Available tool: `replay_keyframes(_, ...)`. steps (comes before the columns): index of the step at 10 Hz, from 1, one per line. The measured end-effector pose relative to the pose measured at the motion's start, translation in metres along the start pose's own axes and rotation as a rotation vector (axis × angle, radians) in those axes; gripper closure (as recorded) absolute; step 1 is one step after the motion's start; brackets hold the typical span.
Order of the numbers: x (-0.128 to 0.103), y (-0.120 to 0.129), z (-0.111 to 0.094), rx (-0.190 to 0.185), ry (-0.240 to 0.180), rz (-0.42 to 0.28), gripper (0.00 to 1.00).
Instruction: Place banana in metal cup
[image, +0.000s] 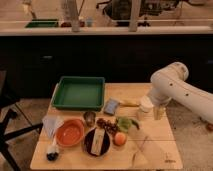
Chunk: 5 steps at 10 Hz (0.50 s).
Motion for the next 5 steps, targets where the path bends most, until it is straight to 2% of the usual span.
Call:
replay_keyframes(3,0.002,-0.006,0.011,0.005,-0.001,-0.036,0.2)
replay_keyframes(5,-0.003,-0.019,0.017,0.012,-0.016,-0.06,0.2)
